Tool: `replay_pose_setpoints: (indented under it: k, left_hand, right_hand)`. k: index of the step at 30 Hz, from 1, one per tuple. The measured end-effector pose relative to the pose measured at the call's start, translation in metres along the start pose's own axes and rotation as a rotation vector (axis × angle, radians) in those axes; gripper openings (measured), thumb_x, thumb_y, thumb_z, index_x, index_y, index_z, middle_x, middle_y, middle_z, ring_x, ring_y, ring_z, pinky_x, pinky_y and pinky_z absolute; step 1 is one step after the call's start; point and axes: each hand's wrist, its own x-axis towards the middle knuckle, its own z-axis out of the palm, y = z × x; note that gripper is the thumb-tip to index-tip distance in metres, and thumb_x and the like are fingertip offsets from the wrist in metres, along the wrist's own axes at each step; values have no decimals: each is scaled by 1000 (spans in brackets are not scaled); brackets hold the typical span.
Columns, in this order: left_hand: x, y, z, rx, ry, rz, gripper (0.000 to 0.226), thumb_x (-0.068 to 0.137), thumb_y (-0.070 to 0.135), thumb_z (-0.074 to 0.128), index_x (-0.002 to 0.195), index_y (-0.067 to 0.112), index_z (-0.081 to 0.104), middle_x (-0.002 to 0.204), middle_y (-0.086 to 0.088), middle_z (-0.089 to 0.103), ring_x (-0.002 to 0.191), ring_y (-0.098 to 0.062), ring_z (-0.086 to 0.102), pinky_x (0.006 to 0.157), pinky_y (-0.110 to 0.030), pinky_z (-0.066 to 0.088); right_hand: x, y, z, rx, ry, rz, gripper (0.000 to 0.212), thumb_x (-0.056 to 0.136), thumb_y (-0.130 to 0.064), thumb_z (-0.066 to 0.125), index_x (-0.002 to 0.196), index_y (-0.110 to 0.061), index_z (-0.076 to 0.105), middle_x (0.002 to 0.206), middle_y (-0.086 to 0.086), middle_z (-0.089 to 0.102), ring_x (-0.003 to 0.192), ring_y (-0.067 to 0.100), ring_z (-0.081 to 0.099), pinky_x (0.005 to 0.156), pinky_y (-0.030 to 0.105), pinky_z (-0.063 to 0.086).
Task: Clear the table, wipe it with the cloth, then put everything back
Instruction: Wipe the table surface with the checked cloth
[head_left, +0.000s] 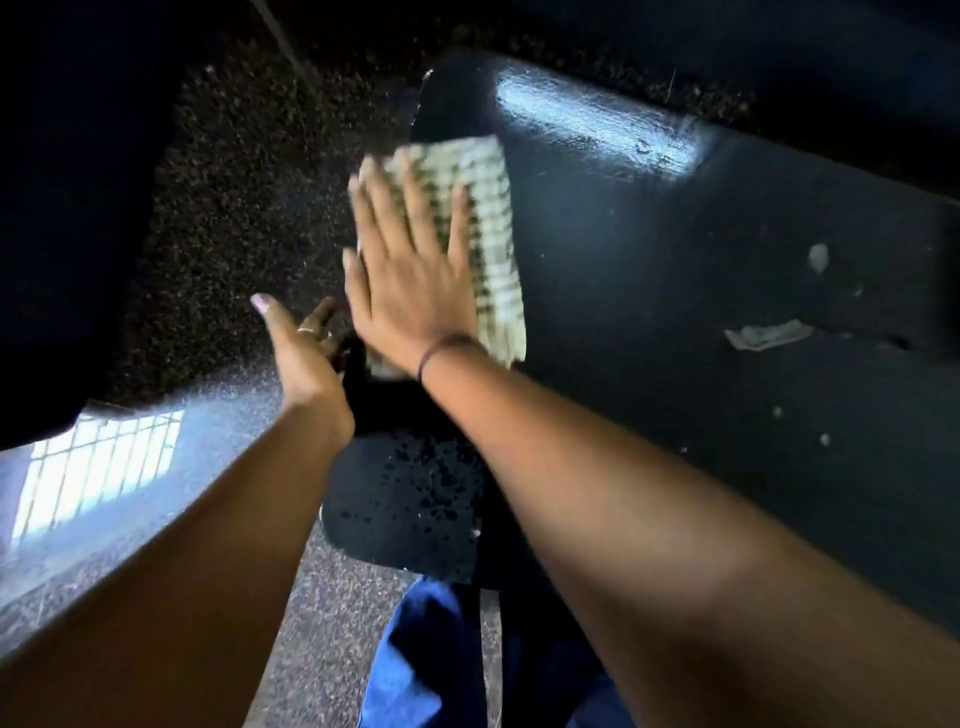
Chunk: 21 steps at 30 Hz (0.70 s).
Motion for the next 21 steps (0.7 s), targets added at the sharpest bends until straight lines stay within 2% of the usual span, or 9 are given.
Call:
replay_pose_setpoints:
  k: [2, 4, 7, 9, 11, 14, 17, 21]
  left_hand:
    - [1, 2, -15, -71, 10, 6, 80, 89, 72, 9, 133, 18, 48, 121, -8, 61, 113, -24, 57, 102, -40, 42]
    - [3, 1, -26, -32, 18, 20, 71, 93, 66, 12, 127, 18, 50, 109, -7, 64, 103, -20, 61, 91, -34, 47]
    - [-4, -4, -27, 249, 11, 54, 58, 98, 56, 19, 124, 20, 56, 109, -3, 65, 95, -15, 60, 78, -29, 45]
    - [-10, -12, -29, 445, 35, 96, 60, 95, 60, 27, 120, 16, 60, 123, -7, 61, 106, -20, 58, 91, -35, 46]
    - [-20, -18, -28, 594, 92, 102, 67, 94, 60, 32, 130, 8, 53, 139, -14, 49, 124, -31, 47, 106, -40, 35]
    - [-30, -28, -23, 699, 119, 195, 60, 99, 46, 33, 120, -6, 53, 130, -26, 52, 120, -38, 48, 97, -38, 35]
    - [-33, -31, -22, 709, 153, 248, 59, 99, 45, 32, 109, -9, 55, 118, -32, 56, 111, -42, 52, 89, -39, 38]
    - [-30, -35, -24, 763, 156, 259, 60, 99, 47, 30, 106, -8, 55, 117, -33, 56, 111, -42, 52, 91, -41, 37]
  right_hand:
    - [-58, -18, 9, 78, -26, -79, 62, 98, -40, 29, 152, -13, 17, 161, 3, 13, 149, 26, 4, 114, 60, 7]
    - [-122, -36, 17, 116, -109, -116, 65, 97, -39, 34, 152, -13, 15, 161, 4, 10, 149, 26, 0, 114, 61, 9]
    - [-197, -48, 25, 52, -219, -228, 66, 98, -43, 32, 153, -14, 9, 162, 2, 4, 149, 23, -3, 114, 59, 11]
    - [-213, -40, 28, -14, -250, -358, 66, 99, -44, 29, 153, -15, 7, 162, 1, 2, 149, 23, -3, 114, 57, 9]
    - [-210, -23, 27, -61, -261, -506, 64, 99, -45, 27, 153, -18, 6, 162, -1, 7, 149, 21, 0, 115, 55, 10]
    - [-190, 12, 24, -87, -273, -672, 60, 98, -44, 29, 152, -22, 14, 159, -5, 20, 148, 19, 12, 118, 51, 10]
    - [-166, 55, 11, -63, -218, -528, 56, 97, -42, 33, 150, -25, 25, 157, -5, 27, 147, 19, 17, 119, 50, 8]
    - [-157, 128, -11, -108, -123, -180, 58, 96, -40, 31, 151, -24, 23, 159, -5, 20, 147, 20, 16, 118, 51, 11]
